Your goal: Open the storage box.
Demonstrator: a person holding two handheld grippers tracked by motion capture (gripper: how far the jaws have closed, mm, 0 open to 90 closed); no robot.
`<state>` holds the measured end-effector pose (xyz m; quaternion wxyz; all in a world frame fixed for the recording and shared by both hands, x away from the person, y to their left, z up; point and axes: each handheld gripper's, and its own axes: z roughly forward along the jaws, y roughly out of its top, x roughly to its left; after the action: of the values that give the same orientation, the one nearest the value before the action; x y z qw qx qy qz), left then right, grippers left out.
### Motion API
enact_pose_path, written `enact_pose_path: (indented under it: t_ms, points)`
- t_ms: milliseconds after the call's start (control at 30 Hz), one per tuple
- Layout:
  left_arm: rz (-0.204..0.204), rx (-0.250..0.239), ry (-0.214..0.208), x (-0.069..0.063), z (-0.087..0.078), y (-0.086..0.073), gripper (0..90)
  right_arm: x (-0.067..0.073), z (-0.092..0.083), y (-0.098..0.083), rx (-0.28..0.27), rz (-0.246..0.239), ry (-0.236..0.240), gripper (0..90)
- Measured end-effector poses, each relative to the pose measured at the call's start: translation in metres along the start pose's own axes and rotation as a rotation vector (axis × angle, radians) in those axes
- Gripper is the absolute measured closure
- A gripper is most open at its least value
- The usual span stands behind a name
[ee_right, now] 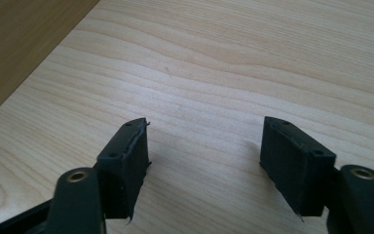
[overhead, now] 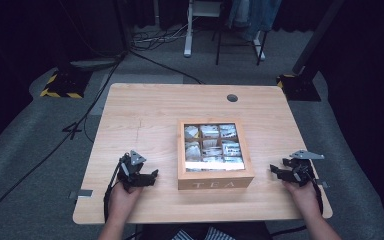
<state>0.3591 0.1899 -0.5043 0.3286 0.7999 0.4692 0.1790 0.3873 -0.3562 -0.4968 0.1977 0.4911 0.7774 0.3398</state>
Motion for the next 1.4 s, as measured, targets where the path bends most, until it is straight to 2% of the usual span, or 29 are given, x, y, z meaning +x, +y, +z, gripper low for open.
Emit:
enact_pose_path:
  t_ms: [167, 267, 533, 600, 633, 733, 867, 967, 1033, 1133, 1233, 1300, 1400]
  points:
    - [0.002, 0.001, 0.001, 0.000, 0.000, 0.000, 15.6, -0.001, -0.010, 0.004, -0.026, 0.009, 0.007, 38.6]
    - [0.000, 0.000, 0.001, 0.000, 0.000, 0.000, 15.6, -0.001, -0.020, 0.010, -0.039, 0.037, 0.032, 40.4]
    - [0.001, 0.001, 0.000, 0.000, 0.000, 0.000, 15.5, 0.008, -0.035, 0.017, -0.078, 0.008, 0.030, 42.1]
    - [0.000, 0.004, -0.002, 0.000, 0.000, 0.001, 15.5, 0.011, -0.039, 0.017, -0.086, 0.011, 0.038, 43.3]
    - [-0.002, 0.003, -0.002, 0.000, 0.000, 0.001, 15.5, 0.013, -0.043, 0.019, -0.090, 0.022, 0.056, 47.0]
    - [-0.003, 0.003, -0.001, 0.000, 0.001, 0.001, 15.5, 0.017, -0.051, 0.020, -0.104, 0.038, 0.078, 47.7]
    - [-0.003, 0.003, -0.001, 0.000, 0.001, 0.001, 15.5, 0.021, -0.056, 0.022, -0.118, 0.017, 0.083, 47.8]
    - [-0.004, 0.004, -0.002, 0.000, 0.001, 0.001, 15.5, 0.025, -0.061, 0.024, -0.141, 0.008, 0.109, 47.7]
    - [-0.003, 0.002, -0.001, 0.000, 0.001, 0.001, 15.5, 0.027, -0.065, 0.025, -0.149, -0.007, 0.157, 46.1]
    - [-0.003, 0.003, -0.001, 0.000, 0.001, 0.001, 15.5, 0.033, -0.070, 0.027, -0.179, -0.020, 0.202, 47.0]
    - [-0.003, 0.003, -0.001, 0.000, 0.001, 0.001, 15.5, 0.036, -0.073, 0.029, -0.189, -0.023, 0.218, 46.9]
    - [-0.003, 0.003, -0.001, 0.000, 0.001, 0.001, 15.5, 0.042, -0.075, 0.031, -0.192, -0.039, 0.218, 46.3]
    - [-0.003, 0.002, -0.001, 0.000, 0.001, 0.001, 15.5, 0.051, -0.076, 0.032, -0.189, -0.060, 0.245, 43.5]
